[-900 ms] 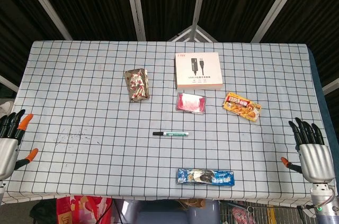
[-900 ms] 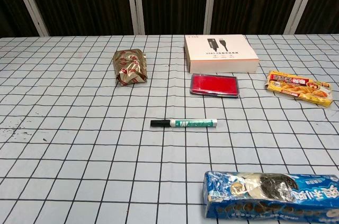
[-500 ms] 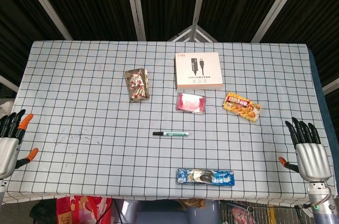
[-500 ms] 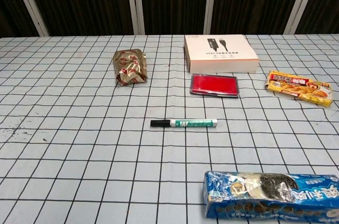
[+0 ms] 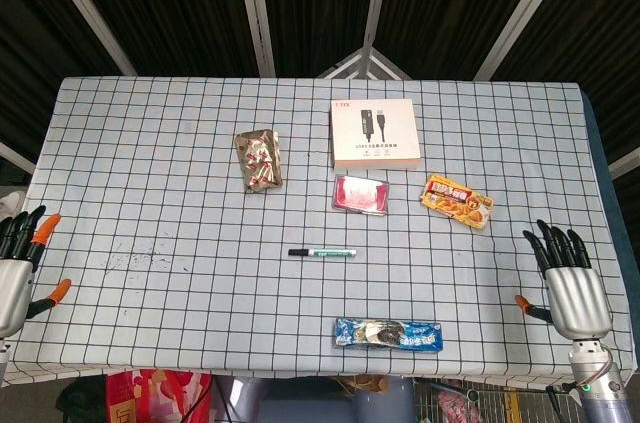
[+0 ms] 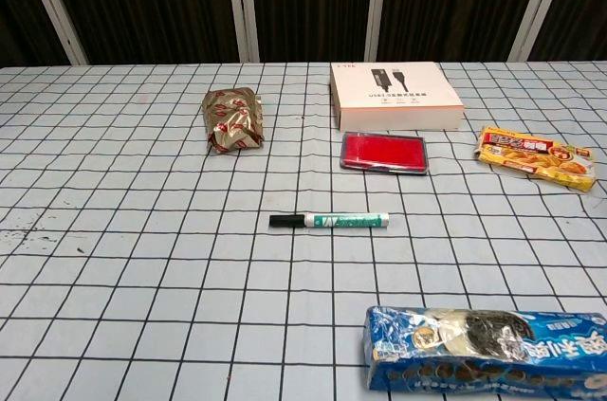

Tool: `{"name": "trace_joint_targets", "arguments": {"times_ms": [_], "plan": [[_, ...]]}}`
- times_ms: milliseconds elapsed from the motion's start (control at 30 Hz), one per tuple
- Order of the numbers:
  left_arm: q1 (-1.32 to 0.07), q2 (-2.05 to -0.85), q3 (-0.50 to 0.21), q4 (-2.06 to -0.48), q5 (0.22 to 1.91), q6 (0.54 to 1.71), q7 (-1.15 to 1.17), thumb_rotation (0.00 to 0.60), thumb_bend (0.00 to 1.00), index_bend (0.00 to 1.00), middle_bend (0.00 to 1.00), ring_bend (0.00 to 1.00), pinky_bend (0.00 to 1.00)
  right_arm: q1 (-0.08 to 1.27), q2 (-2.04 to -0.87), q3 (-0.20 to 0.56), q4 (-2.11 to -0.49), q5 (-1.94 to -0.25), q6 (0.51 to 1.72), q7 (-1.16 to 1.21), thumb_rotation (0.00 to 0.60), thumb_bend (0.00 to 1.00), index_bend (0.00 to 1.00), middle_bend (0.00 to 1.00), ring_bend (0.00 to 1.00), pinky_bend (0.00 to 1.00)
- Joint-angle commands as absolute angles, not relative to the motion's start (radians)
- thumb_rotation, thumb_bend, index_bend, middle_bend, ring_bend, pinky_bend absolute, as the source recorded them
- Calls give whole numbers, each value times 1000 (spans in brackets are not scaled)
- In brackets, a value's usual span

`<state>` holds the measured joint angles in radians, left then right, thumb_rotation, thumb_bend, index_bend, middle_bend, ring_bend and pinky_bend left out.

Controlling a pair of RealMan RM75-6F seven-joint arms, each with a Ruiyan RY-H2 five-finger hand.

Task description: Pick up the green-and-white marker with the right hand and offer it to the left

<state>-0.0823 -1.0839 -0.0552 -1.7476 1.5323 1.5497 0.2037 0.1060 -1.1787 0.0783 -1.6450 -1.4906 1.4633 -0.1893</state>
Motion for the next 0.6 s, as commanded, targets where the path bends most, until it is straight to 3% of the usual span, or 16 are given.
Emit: {"name": "trace_joint_targets", "arguments": {"times_ms": [33, 233, 600], "plan": [[-82, -1081, -55, -1752, 1531, 1548, 204, 600, 333, 98, 0, 0, 0, 105, -1180, 78, -1645, -1490, 1464, -176, 600, 134, 162, 35, 83, 61], [-90, -1097, -57, -1762, 1534, 1539, 207, 600, 333, 98, 0, 0, 0, 163, -1234, 109, -1736, -1460, 1393, -155, 600, 134, 243, 36, 83, 61], [-85, -1088, -50, -1780, 1549, 1548, 257, 600, 333, 98, 0, 0, 0, 343, -1379, 217, -1848, -1271, 1223, -444, 600, 135, 291, 35, 83, 61]]}}
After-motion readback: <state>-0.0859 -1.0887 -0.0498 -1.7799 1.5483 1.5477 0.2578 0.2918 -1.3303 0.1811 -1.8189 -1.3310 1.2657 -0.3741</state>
